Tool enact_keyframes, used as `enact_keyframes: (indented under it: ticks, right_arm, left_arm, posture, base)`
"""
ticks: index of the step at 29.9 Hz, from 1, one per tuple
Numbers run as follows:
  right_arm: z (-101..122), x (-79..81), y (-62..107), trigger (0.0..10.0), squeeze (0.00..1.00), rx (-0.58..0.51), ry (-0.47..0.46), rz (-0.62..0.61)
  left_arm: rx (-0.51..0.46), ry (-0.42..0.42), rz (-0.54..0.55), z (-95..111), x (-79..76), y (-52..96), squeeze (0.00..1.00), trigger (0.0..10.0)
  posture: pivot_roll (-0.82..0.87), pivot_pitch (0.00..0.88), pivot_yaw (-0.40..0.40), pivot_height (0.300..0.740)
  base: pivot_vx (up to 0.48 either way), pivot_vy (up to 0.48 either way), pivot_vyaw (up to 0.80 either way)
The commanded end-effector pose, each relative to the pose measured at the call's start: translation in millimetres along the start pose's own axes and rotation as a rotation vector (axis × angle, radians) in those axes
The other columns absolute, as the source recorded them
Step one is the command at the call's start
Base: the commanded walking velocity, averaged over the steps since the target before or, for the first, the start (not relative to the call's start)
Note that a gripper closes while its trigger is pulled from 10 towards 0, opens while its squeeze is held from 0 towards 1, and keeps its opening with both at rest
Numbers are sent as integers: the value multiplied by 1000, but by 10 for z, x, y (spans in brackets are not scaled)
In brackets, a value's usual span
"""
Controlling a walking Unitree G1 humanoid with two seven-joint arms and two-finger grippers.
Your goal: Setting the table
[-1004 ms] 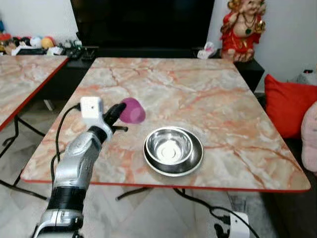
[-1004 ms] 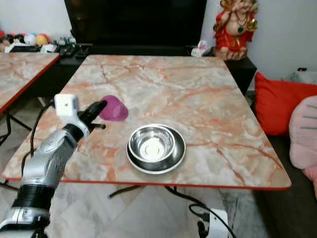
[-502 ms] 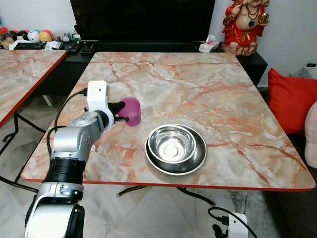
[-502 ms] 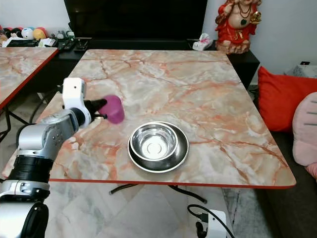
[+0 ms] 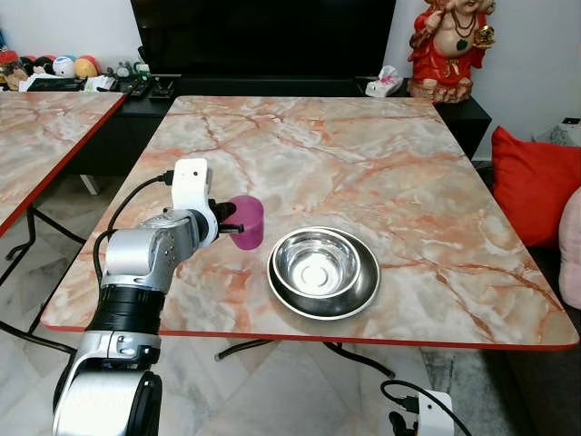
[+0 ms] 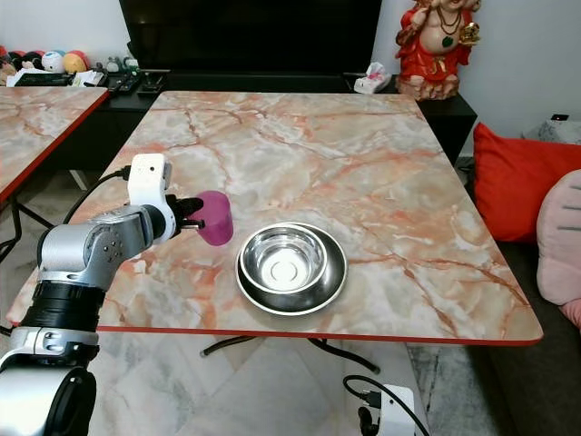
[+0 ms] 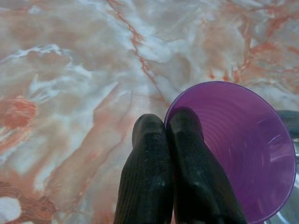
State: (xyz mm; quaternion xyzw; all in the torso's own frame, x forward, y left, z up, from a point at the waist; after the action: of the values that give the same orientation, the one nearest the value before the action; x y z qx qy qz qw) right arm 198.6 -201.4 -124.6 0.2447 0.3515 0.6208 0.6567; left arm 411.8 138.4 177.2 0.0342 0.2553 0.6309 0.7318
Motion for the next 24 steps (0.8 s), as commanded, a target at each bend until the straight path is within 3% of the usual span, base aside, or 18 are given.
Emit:
enact_keyframes:
  ticks: [1, 8, 24]
  right_arm:
    - [-47, 16, 10, 10000, 0, 16, -1, 5]
    - [-71, 0, 17, 10000, 0, 21, 0, 3]
    - [-80, 5, 18, 10000, 0, 25, 1, 5]
  left_arm:
    - [4, -13, 2, 2, -42, -16, 0, 10000]
    - [12, 22, 31, -99, -23, -97, 0, 10000]
    - [10, -2, 58, -153, 2, -138, 0, 10000]
  posture:
    - [-20, 0, 23, 740]
    - [-26, 0, 22, 740]
    - [-26, 2, 19, 740]
  base:
    - [0, 0, 0]
    - [0, 0, 0]
    - [0, 0, 0]
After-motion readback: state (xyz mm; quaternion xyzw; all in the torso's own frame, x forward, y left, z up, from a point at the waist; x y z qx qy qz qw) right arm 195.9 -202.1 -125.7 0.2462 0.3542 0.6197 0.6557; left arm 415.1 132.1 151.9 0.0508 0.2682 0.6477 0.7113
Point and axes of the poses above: a point about 5 cm out from each wrist's last joint towards the gripper, its own y axis pointing back from the gripper into the wrist, its own z axis along the axis of the wrist's last joint, x = y × z, the point moved 5 cm from there along -y, pointing out of the wrist towards the gripper, and after that the axes turned 14 degrees about y, right-handed, at the moved point
